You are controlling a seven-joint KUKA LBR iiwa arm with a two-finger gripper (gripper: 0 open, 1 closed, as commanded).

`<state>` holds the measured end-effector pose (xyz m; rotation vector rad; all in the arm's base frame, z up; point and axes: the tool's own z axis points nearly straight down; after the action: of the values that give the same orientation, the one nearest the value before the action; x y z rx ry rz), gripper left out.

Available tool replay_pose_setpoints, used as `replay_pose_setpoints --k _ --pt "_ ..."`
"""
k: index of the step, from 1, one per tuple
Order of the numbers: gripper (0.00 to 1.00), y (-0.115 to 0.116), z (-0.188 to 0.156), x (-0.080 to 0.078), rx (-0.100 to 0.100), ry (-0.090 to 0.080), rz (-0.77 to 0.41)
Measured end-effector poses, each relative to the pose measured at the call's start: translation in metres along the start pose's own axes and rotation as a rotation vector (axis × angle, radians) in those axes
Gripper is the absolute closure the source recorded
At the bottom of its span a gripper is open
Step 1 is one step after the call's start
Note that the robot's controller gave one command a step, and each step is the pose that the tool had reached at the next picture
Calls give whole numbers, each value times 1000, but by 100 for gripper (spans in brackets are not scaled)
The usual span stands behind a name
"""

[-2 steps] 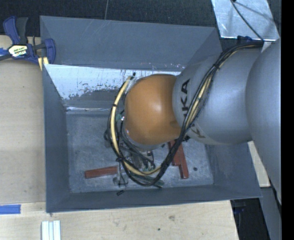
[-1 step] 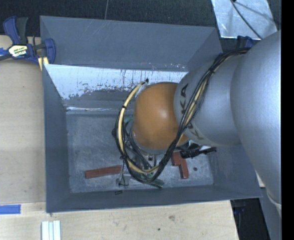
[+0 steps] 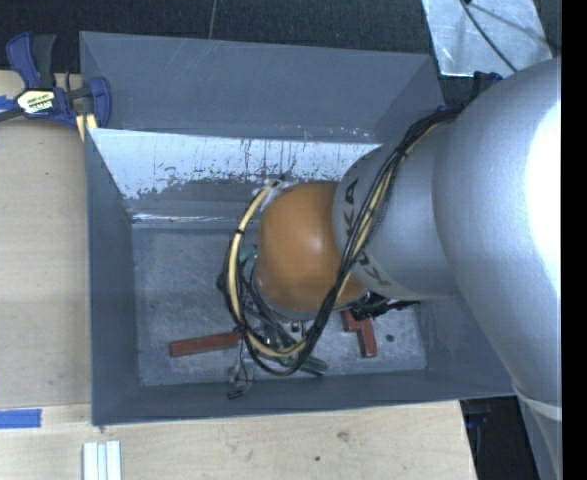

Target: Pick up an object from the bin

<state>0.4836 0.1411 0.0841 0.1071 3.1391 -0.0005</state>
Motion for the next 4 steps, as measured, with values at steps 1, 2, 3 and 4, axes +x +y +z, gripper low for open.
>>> replay_pose_setpoints --k 1,2,3,4 --pt "100 3 13 -3 -2 -1 202" --pt "100 3 13 -3 -2 -1 202" --pt "100 3 11 -2 -1 -1 202" --pt "100 2 1 -1 2 4 202"
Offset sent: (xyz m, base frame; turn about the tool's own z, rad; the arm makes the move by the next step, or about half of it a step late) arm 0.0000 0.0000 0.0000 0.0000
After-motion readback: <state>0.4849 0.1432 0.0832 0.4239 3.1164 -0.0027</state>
